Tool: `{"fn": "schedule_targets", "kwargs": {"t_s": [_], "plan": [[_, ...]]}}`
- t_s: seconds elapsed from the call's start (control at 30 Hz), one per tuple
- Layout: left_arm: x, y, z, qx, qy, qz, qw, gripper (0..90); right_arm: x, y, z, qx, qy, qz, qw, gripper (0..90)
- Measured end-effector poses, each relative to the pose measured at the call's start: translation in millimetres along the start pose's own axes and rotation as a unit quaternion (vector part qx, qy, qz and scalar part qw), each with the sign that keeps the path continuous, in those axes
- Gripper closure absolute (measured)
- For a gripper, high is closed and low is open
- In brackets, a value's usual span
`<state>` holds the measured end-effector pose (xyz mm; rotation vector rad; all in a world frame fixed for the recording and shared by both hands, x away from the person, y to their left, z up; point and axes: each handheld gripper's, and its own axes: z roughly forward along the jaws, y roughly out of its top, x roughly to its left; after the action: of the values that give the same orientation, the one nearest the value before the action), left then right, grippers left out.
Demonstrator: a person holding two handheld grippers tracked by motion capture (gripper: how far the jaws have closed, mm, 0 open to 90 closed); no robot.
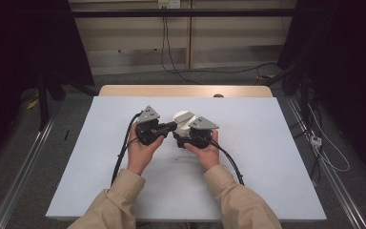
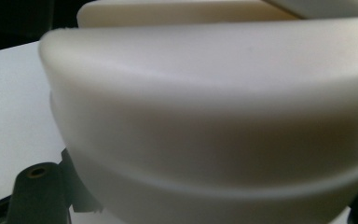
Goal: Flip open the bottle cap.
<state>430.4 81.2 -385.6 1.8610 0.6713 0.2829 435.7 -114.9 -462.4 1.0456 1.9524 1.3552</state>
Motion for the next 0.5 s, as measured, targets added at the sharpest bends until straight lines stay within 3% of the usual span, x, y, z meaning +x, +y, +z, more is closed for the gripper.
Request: {"fn": "schedule_targets", "kwargs": {"t_s": [0.5], "plan": [[-0.2, 16.0, 4.3, -0.004, -0.001, 0.003, 1.0, 90.0, 0.0, 0.0, 0.3, 0.001, 0.001, 0.001, 1.0, 18.8]]}}
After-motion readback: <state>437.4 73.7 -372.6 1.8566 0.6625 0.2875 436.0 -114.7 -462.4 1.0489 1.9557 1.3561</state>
